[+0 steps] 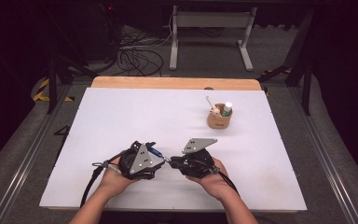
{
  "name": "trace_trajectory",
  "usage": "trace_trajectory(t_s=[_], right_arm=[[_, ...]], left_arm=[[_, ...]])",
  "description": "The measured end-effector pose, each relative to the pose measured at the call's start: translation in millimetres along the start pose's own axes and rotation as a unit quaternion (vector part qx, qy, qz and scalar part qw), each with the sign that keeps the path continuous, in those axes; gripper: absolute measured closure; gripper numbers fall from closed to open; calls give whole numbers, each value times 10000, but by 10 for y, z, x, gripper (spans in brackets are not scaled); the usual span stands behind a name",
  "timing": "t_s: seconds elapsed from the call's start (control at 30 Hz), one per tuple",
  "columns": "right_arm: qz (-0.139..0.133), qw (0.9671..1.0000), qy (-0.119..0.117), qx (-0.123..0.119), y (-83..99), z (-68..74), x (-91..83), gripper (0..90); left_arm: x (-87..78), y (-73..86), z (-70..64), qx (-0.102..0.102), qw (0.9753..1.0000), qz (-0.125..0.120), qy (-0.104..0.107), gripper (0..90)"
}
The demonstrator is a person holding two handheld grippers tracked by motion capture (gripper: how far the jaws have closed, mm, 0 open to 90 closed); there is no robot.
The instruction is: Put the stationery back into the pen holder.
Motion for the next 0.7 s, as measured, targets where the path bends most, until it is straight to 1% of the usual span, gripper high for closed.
trace_trajectory(t_s=[0.1, 0.17, 0.27, 0.37, 0.4, 0.47, 0.6, 0.67, 0.7], right_arm=[[-39, 10000, -83, -1, -12, 13, 0, 802], [-44, 9999, -123, -19, -22, 26, 3, 802], [-45, 9999, -130, -23, -31, 31, 7, 802], [-68, 9999, -133, -20, -30, 26, -3, 802], [-76, 9999, -136, -18, -31, 25, -6, 801], [-93, 9998, -157, -15, -29, 20, -14, 799], [-189, 9996, -195, -10, -28, 5, -43, 792], [-253, 9995, -183, 0, -28, -4, -66, 788], [-275, 9995, -166, -25, -27, -8, -77, 776]], left_arm=[[10, 7, -4, 0, 10000, 40, -3, 327], [15, 10, -9, 53, 10000, 45, -18, 346], [11, 18, -6, 72, 9999, 82, -93, 385], [14, 29, 1, 60, 9998, 121, -117, 431], [19, 32, 5, 74, 9998, 131, -105, 445], [23, 35, 9, 41, 9998, 166, -61, 466], [16, 40, 4, 80, 9998, 196, -29, 517], [9, 39, 3, 84, 9999, 138, 45, 546], [-2, 38, 2, 86, 9998, 105, 122, 563]])
Point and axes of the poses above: each handheld gripper's, and its own axes: x roughly forward along the jaws, y roughly out of its underside, z roughly to its left, the point moved 1 cm from there along x, roughly forward along the jaws, and after that the axes turned 15 degrees about -x, right-handed, at the moved point
